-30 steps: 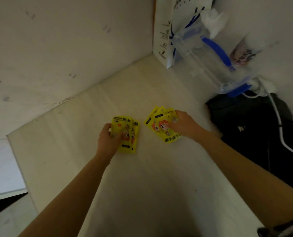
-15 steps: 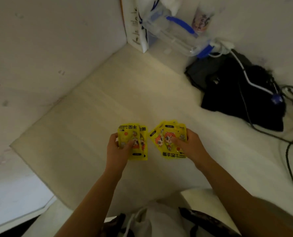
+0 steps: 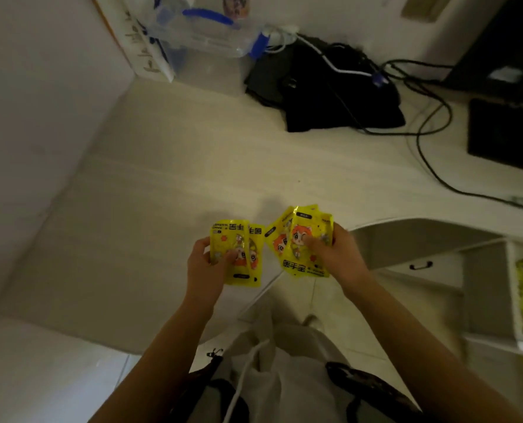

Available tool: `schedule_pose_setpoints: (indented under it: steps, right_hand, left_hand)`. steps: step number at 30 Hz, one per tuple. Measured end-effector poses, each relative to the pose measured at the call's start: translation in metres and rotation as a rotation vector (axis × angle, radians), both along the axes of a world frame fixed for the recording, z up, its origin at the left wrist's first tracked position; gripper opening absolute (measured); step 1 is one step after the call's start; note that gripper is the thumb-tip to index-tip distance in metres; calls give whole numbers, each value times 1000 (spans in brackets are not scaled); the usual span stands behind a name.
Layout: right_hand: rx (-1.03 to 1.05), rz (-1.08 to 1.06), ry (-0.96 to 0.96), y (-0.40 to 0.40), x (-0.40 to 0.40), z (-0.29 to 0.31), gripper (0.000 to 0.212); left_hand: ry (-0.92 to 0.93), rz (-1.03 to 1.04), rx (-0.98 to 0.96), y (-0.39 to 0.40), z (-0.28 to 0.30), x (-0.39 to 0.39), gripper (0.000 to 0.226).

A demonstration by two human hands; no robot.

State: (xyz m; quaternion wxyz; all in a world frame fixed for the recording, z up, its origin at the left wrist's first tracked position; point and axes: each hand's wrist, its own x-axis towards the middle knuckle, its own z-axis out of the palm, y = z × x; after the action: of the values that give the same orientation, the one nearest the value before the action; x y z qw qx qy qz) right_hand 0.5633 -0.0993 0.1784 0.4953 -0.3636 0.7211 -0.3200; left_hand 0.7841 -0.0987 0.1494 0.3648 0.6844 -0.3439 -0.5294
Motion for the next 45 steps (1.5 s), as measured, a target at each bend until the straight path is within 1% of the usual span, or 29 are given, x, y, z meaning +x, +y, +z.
schedule_pose_setpoints:
  steps: [7,14,18,22,27,31,37,41,45]
  right_hand:
    - [-14,-225,-11,68,-38,0,20]
    - [-21,-412,-46,151,-91,-2,23]
    - [-31,-533,-69,207,-126,-3,29]
    - [-31,-632,-83,270,-167,-7,35]
    - [-38,-735,-107,345,-222,-9,27]
    - [-33,-815,-114,388,-262,-11,23]
    - [-18,-918,-116,416,-322,-13,25]
    - [-5,-941,-120,414,-367,-17,30]
    - [-3,-956,-97,398,-420,-20,32]
  left_hand:
    - [-32,-174,-53,13,1,-55,30]
    - [-30,-351,-48,55,0,-125,31]
    - [-71,-455,-71,94,3,-169,27]
    - [-70,-484,-56,147,8,-217,29]
    - [-30,-558,-29,215,7,-286,28]
    - [-5,-608,-14,250,5,-341,28]
    - [-23,-668,-1,264,3,-408,26]
    - [-25,-675,13,254,-1,-454,25]
    - [11,-695,37,237,-6,-507,25]
